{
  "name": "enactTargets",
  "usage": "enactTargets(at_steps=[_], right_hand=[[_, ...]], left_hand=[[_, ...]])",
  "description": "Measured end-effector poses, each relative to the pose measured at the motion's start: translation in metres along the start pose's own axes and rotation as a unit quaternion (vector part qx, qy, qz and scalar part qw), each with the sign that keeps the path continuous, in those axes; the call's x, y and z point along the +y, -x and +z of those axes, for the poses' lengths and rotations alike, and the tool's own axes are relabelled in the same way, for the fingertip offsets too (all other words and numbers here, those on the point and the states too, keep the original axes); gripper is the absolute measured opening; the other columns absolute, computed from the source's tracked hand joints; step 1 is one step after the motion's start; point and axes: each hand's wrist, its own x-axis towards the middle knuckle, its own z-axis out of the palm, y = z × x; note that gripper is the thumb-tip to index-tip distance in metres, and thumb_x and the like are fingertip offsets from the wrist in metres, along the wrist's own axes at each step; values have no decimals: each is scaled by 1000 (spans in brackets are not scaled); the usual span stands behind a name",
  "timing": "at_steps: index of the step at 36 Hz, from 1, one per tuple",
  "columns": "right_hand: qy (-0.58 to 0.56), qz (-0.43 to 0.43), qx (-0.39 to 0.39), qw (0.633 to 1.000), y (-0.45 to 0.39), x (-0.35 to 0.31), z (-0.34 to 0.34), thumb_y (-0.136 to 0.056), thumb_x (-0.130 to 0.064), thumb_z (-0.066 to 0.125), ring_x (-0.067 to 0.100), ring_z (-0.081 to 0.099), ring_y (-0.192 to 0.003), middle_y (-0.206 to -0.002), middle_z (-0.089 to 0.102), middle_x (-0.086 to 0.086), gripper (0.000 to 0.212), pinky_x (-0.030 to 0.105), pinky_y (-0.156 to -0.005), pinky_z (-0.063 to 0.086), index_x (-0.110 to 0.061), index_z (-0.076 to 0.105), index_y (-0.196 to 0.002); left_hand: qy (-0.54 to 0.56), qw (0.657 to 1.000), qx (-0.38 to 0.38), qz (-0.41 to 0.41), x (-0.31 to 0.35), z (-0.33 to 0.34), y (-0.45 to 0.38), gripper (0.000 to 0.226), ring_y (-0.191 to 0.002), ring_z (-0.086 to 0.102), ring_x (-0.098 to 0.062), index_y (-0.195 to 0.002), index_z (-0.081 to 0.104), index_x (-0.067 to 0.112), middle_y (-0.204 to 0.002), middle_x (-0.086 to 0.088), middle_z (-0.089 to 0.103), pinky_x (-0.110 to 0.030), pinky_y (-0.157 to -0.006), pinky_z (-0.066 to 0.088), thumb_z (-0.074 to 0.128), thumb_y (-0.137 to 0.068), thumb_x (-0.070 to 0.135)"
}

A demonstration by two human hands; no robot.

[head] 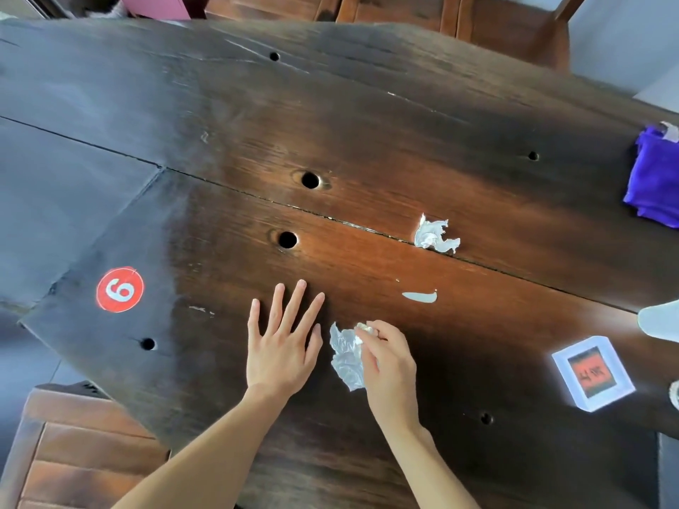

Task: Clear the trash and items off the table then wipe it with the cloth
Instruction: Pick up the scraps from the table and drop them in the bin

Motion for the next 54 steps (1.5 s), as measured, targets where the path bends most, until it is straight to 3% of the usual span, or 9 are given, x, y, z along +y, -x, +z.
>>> enactTargets(at_steps=[8,14,21,25,29,35,42,48,54], right_hand=[[134,-93,-40,986,17,10,16,-86,-42,68,18,52,-131,-144,56,2,58,27,-103,46,-21,58,-140],[152,-124,-31,980,18,18,23,-72,-34,89,20,52,-127,-138,62,4,67,37,-98,56,-18,65,-133],[89,-134,-22,987,-3,18,13,-75,-8,87,21,65,-114,-124,70,8,48,24,-91,55,-10,74,-121],[31,-117,-15,993,-22,9,-4,-86,-6,76,17,64,-114,-124,70,7,41,27,-89,60,-13,71,-126],[-1,-94,18,995,-47,-1,-30,-98,-17,55,11,59,-116,-124,67,3,40,9,-98,40,-18,64,-137],[-36,-80,98,991,-101,2,-70,-93,9,59,13,66,-107,-117,71,7,35,9,-95,48,-9,75,-119],[16,-19,87,996,-166,23,-88,-99,-15,62,4,48,-118,-139,57,5,41,-2,-83,32,-11,59,-139],[86,-25,27,996,-192,46,-75,-101,-22,59,18,43,-135,-148,45,5,46,22,-98,38,-16,50,-146],[124,-36,36,991,-187,51,-54,-96,-36,67,22,37,-141,-155,44,3,63,30,-105,36,-18,44,-152]], left_hand=[[-6,1000,-4,5,-2,3,0,56,-161,0,-24,-163,14,42,-174,8,4,-58,-127,6,19,-108,50],[-4,1000,-1,9,-3,5,-1,57,-161,2,-25,-164,14,41,-174,6,6,-58,-127,7,14,-108,52],[0,1000,1,10,-3,5,-1,57,-161,3,-25,-164,15,40,-174,6,6,-58,-127,6,21,-108,51],[3,1000,4,8,-3,5,-1,58,-161,4,-25,-163,16,41,-174,6,8,-58,-127,7,27,-107,49],[4,1000,2,6,-3,6,-1,58,-161,3,-25,-163,15,42,-174,7,7,-58,-127,8,27,-107,48],[7,1000,1,5,-4,9,-1,58,-161,6,-24,-163,16,42,-174,8,8,-58,-127,10,24,-106,48],[9,1000,7,6,-5,10,0,59,-160,8,-25,-163,19,42,-174,8,10,-58,-126,10,28,-105,47],[9,1000,2,5,-4,8,0,58,-160,9,-25,-162,20,42,-173,8,10,-59,-126,11,28,-105,46],[8,1000,-2,2,-3,6,0,58,-160,9,-25,-162,20,42,-173,8,11,-58,-126,10,25,-105,47]])
